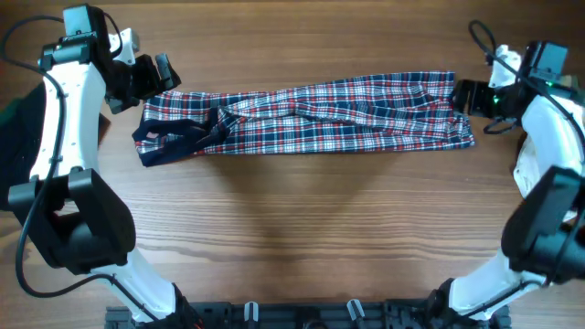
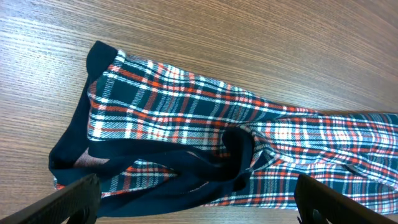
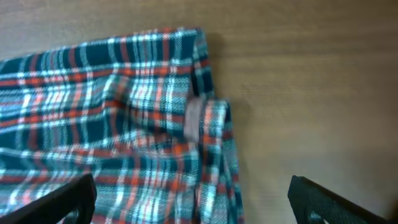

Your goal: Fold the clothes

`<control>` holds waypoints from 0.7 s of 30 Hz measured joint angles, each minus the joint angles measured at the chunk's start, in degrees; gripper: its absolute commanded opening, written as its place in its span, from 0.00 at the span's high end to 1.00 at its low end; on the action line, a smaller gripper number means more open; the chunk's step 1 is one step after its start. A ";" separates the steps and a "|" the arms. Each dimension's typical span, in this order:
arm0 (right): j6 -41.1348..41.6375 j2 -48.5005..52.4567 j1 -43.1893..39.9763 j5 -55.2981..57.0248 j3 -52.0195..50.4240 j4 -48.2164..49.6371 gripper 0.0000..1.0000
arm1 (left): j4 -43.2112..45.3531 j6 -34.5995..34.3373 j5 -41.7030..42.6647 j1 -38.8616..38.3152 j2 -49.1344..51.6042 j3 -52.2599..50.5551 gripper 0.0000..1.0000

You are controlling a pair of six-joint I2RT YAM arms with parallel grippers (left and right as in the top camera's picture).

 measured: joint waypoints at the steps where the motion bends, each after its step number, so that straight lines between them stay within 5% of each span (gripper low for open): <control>1: -0.61 2.03 0.00 -0.83 0.00 1.92 0.00 | -0.04 0.00 0.00 0.00 0.00 0.00 0.00; 8: -1.95 11.72 1.29 -2.10 0.17 6.91 0.00 | 0.13 0.00 0.02 0.00 0.02 0.00 0.00; 12: -1.81 12.13 3.48 -1.97 0.57 6.99 0.40 | 0.15 0.00 0.02 0.00 0.02 0.00 0.00; 14: -1.31 12.24 4.02 -1.99 0.61 6.56 0.52 | 0.15 0.00 0.02 0.00 0.02 0.00 0.00; 17: -1.11 12.26 4.28 -2.16 0.61 5.01 0.96 | 0.15 0.00 0.02 0.00 0.02 0.00 0.00; 21: -0.70 12.46 4.48 -3.02 0.98 4.35 0.96 | 0.13 0.00 0.00 -0.02 0.02 0.00 0.00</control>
